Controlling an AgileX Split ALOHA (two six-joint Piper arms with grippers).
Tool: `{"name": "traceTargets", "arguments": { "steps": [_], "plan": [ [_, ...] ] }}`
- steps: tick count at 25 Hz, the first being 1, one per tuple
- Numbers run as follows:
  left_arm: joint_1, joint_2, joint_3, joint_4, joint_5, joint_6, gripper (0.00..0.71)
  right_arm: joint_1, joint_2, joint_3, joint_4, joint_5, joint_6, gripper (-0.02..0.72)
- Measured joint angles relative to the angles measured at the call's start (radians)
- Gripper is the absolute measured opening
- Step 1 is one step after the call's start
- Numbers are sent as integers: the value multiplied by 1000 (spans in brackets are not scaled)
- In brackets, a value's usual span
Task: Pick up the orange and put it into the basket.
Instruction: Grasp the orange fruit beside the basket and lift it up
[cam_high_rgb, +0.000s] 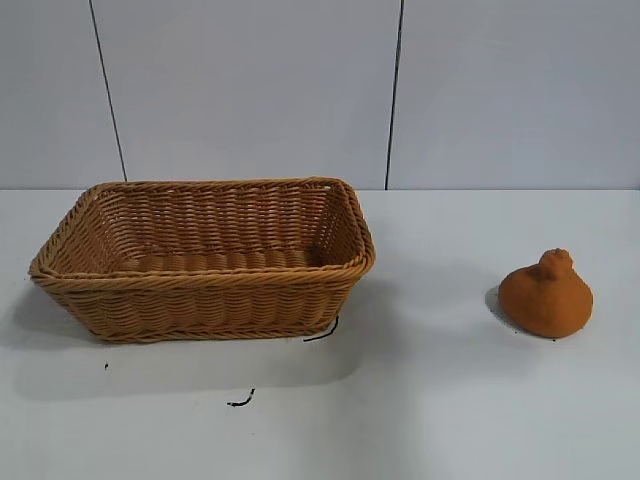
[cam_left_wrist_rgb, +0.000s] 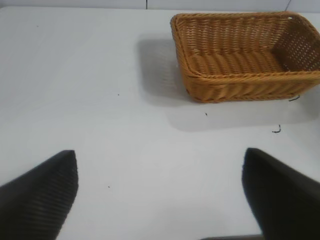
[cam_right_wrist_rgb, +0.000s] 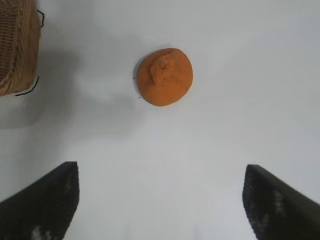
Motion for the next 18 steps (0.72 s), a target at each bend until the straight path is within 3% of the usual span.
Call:
{"name": "traceTargets", "arguments": {
  "steps": [7, 16, 18],
  "plan": [
    [0, 0, 0, 0, 0, 0, 639, 0, 301, -70, 5, -81, 0, 635],
    [0, 0, 0, 0, 0, 0, 639, 0, 461, -72, 7, -187, 0, 633],
    [0, 0, 0, 0, 0, 0, 639, 0, 461, -72, 8, -191, 0, 584]
  ]
}}
